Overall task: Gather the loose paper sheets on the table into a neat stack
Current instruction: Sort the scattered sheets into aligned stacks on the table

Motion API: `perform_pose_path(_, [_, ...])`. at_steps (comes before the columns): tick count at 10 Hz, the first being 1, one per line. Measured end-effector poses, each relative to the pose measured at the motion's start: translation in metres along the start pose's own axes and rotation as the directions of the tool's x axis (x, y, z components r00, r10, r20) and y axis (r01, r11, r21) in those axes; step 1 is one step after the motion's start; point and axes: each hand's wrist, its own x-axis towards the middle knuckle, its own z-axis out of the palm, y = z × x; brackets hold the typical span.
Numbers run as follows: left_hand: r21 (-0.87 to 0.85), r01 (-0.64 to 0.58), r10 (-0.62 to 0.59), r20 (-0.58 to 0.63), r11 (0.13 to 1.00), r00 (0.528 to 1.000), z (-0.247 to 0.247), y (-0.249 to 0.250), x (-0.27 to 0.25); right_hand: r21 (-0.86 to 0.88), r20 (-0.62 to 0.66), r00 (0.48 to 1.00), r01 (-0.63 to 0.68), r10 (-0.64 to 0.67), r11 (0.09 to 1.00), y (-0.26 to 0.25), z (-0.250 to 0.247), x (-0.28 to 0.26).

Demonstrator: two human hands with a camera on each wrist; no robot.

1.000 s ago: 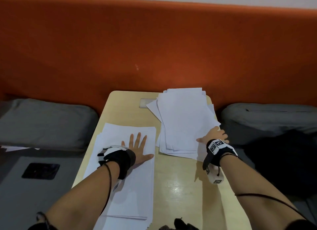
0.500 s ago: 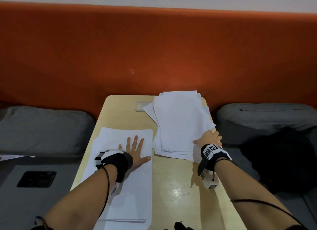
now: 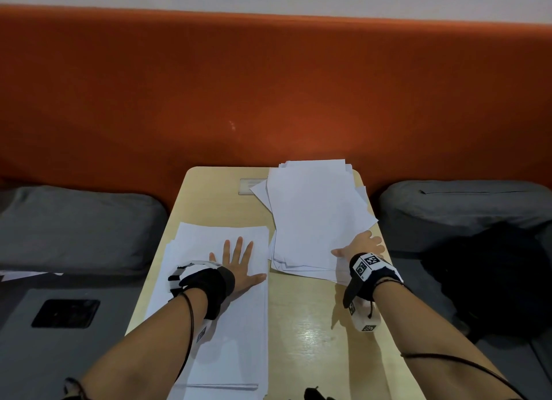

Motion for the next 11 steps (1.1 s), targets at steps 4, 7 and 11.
perform_pose_path(4, [0.019,0.003,-0.003,0.000,1.000,1.000,-0.001,0.000,-0.002,-0.064,-0.129,0.964,0.227,-0.234,0.972,-0.004,0.010,-0.012])
perform_pose_path(7, [0.011,0.007,-0.007,-0.004,1.000,1.000,-0.002,0.000,-0.003,0.480,-0.017,0.988,0.140,-0.151,0.866,0.005,-0.002,0.001])
perform_pose_path(11, [-0.149,-0.029,0.014,-0.101,0.988,0.995,0.008,-0.003,0.001,0.718,0.096,0.971,0.086,-0.220,0.691,0.044,-0.003,0.002])
